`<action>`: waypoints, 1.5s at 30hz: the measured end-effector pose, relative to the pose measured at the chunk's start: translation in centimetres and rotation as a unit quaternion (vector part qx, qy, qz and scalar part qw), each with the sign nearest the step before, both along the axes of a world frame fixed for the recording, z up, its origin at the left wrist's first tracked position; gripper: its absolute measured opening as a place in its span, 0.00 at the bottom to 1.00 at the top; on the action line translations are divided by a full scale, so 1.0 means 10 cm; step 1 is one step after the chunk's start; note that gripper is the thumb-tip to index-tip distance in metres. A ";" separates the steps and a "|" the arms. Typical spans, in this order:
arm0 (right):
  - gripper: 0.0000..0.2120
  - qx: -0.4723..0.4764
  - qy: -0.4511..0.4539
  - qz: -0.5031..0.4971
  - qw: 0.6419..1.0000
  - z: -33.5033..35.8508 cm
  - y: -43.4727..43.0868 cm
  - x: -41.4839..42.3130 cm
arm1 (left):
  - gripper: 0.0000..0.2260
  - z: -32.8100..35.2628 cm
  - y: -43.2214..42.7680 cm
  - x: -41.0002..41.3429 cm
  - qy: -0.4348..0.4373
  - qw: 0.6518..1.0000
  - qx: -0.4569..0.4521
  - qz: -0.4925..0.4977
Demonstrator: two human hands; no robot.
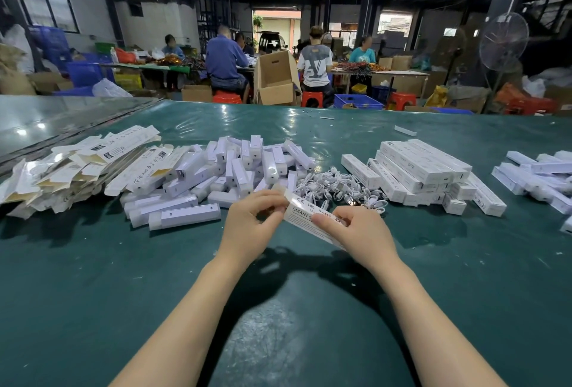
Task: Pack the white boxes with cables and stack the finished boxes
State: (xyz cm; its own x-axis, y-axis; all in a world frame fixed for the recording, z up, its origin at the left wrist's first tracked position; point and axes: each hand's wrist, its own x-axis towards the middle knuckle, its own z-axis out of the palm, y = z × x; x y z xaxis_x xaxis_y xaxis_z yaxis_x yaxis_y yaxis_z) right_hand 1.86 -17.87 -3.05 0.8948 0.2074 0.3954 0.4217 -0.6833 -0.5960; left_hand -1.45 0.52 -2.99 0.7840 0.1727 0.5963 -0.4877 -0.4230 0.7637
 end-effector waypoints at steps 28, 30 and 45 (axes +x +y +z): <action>0.29 -0.013 0.038 0.049 0.998 0.07 -0.11 0.04 | 0.14 0.06 -0.07 0.00 0.134 0.918 -0.270 -0.256; 0.27 -0.069 -0.005 0.017 0.997 0.05 -0.12 0.04 | 0.07 0.07 -0.09 0.00 0.133 0.923 -0.265 -0.247; 0.17 -0.143 0.020 -0.002 0.990 -0.10 -0.16 0.09 | 0.06 -0.06 0.03 0.11 0.210 0.959 -0.171 -0.077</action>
State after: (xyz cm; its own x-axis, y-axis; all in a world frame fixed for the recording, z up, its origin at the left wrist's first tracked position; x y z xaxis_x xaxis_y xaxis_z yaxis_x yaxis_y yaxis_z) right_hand 2.79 -19.46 -4.05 0.9091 0.3031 0.2858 0.3998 -0.8277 -0.3938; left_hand -0.38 0.83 -3.61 0.9747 0.1655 0.1503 -0.1423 -0.0595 0.9880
